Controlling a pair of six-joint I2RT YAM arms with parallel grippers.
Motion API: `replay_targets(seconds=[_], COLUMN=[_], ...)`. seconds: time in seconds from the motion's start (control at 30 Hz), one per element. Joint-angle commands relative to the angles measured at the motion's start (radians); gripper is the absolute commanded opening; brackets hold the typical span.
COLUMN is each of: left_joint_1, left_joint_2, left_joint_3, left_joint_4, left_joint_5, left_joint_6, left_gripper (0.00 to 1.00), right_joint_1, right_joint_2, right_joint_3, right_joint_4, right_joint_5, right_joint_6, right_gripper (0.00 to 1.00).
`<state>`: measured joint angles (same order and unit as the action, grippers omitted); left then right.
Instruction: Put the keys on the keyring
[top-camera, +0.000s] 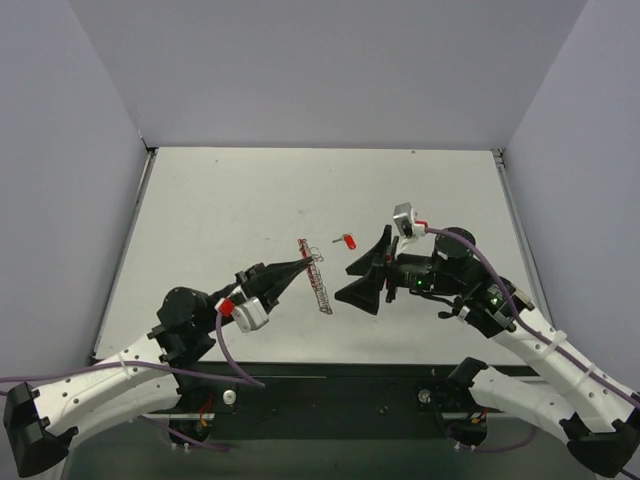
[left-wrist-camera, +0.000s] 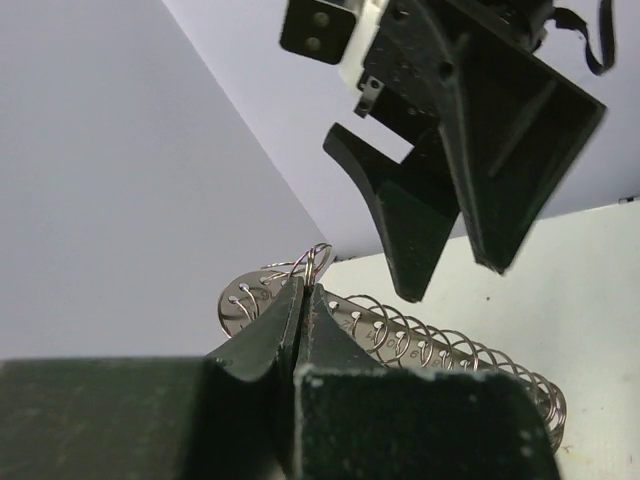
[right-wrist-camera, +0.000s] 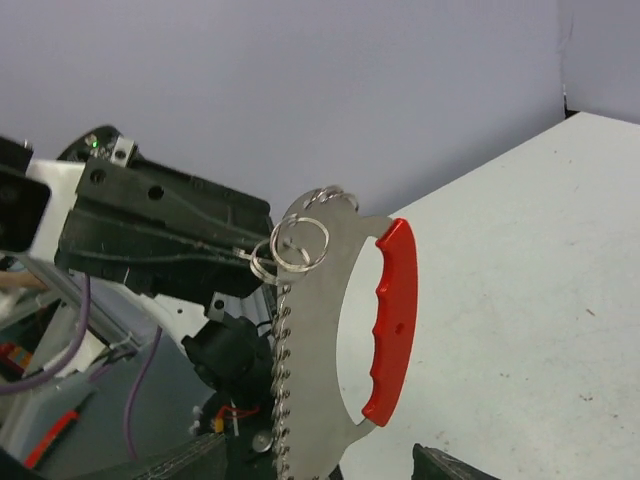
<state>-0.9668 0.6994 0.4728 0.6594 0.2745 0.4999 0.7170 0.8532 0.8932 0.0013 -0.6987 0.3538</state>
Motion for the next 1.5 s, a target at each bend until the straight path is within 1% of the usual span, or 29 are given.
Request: replay_targets(seconds=[0.0,0.07,0.13,0.2,0.27,0.33,0.4,0.67,0.83,1.27,1.37,1.47], left_joint_1=[0.005,0.005,0.005,0.008,0.008,0.01,0.01,0.011,0.01,0.011,0.01,0.011], left_joint_2=[-0.02,-0.017,-0.011,-0.005,0.003,0.015,0.026,0.038,0.06,0.066,0.071,0.072], left_joint_3=[0.11,0.142,0.161,0.181,0.205,0.228,0.253,0.263,0.285,0.291,0.293,0.293], left_joint_4=[-0.139,-0.188,-0.236,-0.254,-0.288,-0.332,-0.365,-0.369,-0.391,-0.389,-0.389,-0.388], left_joint_5=[-0.08,-0.086,-0.09,-0.092,-0.104,-0.112,-0.112,-0.084,-0.057,-0.032,-0.02,-0.005], left_joint_6=[-0.145,-0.173,-0.195,-0.208,-0.237,-0.265,-0.282,-0.304,-0.316,-0.343,-0.35,-0.354], left_gripper=[0.0,0.0,0.0,0.0,0.0,0.0,0.0,0.0,0.0,0.0,0.0,0.0], right_joint_1=[0.099,0.154,0.174,0.19,0.193,0.193,0.194,0.193,0.194,0.194,0.194,0.193], right_joint_2=[-0.002,0.004,0.01,0.006,0.003,0.001,0.01,0.044,0.053,0.087,0.09,0.098], right_joint_3=[0.073,0.088,0.11,0.119,0.138,0.156,0.167,0.202,0.196,0.194,0.194,0.194], right_joint_4=[-0.09,-0.109,-0.121,-0.123,-0.123,-0.119,-0.112,-0.095,-0.047,0.034,0.048,0.057], right_joint_5=[0.116,0.194,0.264,0.312,0.353,0.386,0.395,0.332,0.331,0.292,0.291,0.288], right_joint_6=[-0.239,-0.274,-0.308,-0.334,-0.345,-0.4,-0.43,-0.512,-0.533,-0.532,-0.533,-0.533], right_gripper=[0.73,0.72,0.72,0.69,0.66,0.63,0.63,0.63,0.63,0.62,0.59,0.5])
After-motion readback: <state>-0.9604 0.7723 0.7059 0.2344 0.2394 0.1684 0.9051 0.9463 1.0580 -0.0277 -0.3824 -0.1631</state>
